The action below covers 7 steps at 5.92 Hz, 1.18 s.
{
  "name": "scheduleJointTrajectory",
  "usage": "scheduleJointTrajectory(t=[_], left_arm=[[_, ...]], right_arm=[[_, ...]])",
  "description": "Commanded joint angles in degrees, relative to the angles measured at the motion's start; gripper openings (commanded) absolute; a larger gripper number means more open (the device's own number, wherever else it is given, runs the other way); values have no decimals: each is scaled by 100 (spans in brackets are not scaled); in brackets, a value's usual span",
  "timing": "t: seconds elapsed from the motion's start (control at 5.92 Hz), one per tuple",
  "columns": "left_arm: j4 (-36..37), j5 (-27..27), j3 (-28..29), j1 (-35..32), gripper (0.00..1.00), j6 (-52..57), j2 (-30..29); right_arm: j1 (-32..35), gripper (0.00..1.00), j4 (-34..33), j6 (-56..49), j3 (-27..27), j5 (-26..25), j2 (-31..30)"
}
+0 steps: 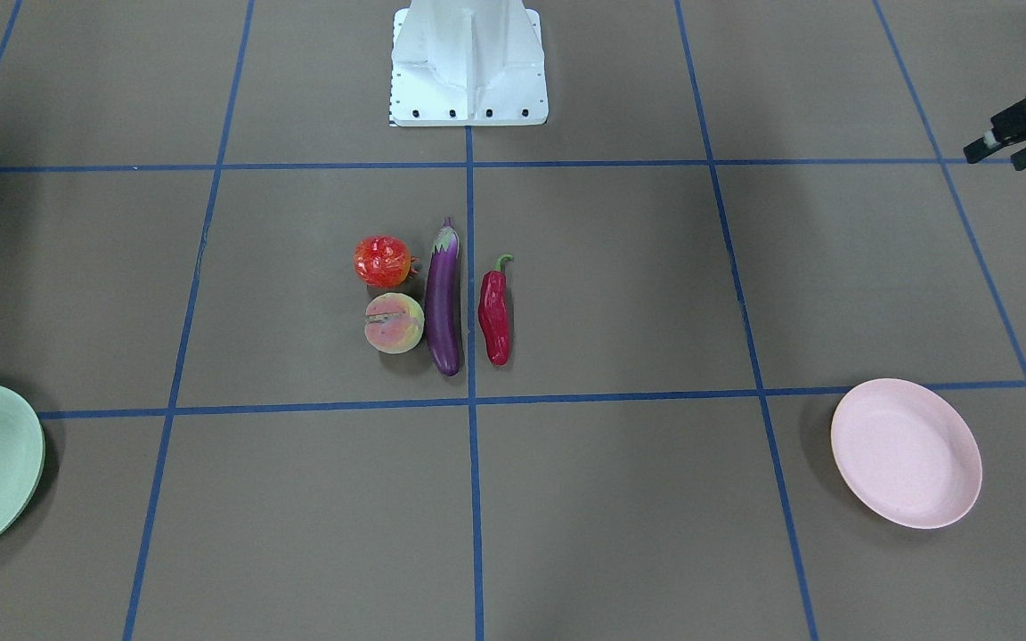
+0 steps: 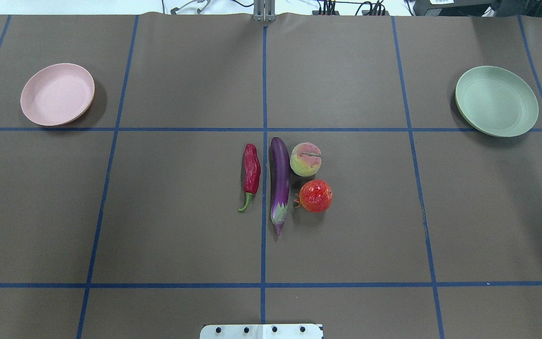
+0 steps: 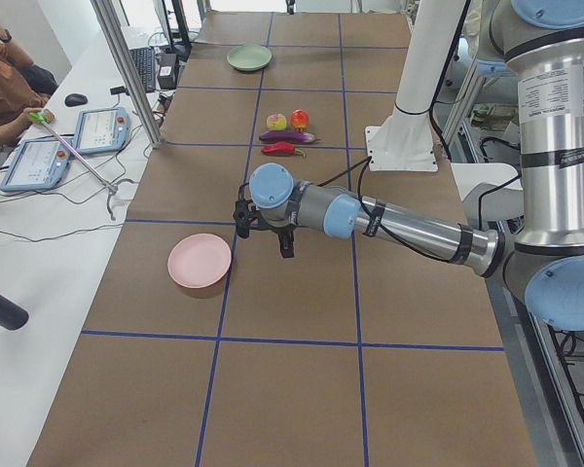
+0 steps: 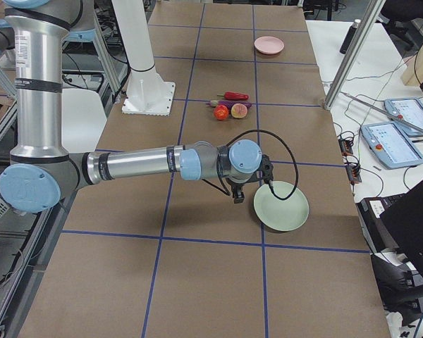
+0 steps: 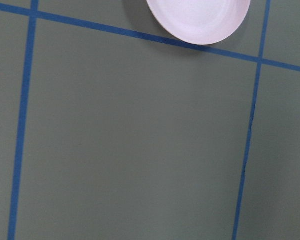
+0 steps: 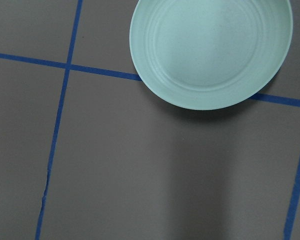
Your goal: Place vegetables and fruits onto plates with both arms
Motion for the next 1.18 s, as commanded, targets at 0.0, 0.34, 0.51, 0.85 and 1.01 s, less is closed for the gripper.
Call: scheduleJointTrajectory(t=[0.0, 0.34, 0.51, 0.85, 1.01], left_arm=[[-246, 452, -107, 1182, 100, -1868, -1067], [-229, 2072, 68, 2841, 100, -3492, -2510], [-255, 2367, 557, 3162, 100, -3698, -3126], [-272, 3304, 1491, 3926, 100, -3743, -4219], [-299, 4015, 1598, 4348, 100, -3805, -4300]], right_arm=[[-423, 100, 558, 1164, 31, 239, 55], [-1142, 100, 2120, 3506, 14, 204, 160], [-1494, 100, 2606, 4363, 14, 152, 274], [-1830, 100, 2813, 4940, -38, -58, 694], [-2197, 100, 2822, 5822, -56, -451, 1123]])
